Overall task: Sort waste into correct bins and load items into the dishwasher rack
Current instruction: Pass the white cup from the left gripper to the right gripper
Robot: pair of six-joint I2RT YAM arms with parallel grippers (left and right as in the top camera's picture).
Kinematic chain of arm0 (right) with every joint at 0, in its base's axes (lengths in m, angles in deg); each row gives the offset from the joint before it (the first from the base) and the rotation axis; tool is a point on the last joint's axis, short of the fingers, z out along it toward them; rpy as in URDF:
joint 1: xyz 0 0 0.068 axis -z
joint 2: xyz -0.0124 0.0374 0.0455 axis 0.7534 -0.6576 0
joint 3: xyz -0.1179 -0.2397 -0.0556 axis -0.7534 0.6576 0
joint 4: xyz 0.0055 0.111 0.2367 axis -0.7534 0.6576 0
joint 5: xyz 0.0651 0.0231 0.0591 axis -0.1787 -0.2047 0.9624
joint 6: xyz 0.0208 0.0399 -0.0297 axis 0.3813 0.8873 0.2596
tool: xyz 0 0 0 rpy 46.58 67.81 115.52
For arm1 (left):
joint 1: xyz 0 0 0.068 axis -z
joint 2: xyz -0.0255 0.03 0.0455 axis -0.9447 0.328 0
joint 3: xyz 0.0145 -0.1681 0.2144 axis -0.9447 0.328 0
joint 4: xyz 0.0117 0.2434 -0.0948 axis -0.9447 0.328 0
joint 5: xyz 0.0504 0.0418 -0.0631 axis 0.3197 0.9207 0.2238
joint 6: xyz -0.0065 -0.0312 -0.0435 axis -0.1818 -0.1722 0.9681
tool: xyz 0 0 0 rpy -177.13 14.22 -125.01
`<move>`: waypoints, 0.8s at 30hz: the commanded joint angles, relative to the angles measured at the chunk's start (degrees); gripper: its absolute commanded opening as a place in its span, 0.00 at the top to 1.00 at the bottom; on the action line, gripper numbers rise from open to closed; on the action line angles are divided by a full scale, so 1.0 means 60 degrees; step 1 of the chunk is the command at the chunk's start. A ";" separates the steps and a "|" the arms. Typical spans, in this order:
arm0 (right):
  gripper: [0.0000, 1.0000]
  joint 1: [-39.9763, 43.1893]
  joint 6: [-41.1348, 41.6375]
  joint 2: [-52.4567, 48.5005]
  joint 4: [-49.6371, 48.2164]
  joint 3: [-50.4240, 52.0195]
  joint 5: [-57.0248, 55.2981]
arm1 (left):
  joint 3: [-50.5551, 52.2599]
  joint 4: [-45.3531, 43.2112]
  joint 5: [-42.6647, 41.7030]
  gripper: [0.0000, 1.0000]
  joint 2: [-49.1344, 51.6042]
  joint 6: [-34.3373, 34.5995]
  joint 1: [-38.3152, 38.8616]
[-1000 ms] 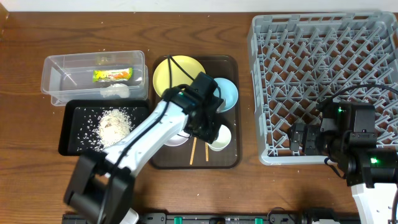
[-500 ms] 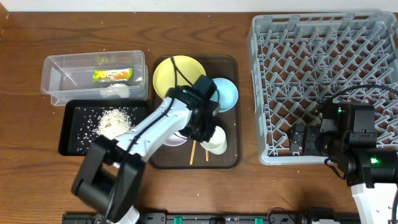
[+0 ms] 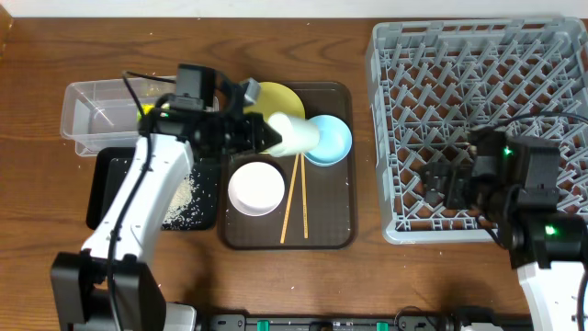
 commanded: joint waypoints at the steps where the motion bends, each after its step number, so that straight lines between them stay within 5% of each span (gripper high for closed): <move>1: 0.01 -0.0117 -0.1643 -0.0619 -0.0022 -0.0160 0.4739 | 0.0015 -0.0270 -0.3428 0.94 0.0474 0.0459 -0.0164; 7: 0.01 -0.0612 -0.3697 -0.1832 -0.0073 -0.0138 0.7923 | 0.0015 -0.0510 -0.5337 0.94 0.0976 0.0423 0.0127; 19: 0.01 -0.1453 -0.3676 -0.3191 -0.3136 -0.0138 0.8754 | 0.0015 -0.0597 -0.6043 0.94 0.1027 0.0430 0.0729; 24: 0.01 -0.1494 -0.2626 -0.3574 -0.4816 -0.0138 0.8837 | 0.0015 -0.0601 -0.6036 0.94 0.1027 0.0430 0.0907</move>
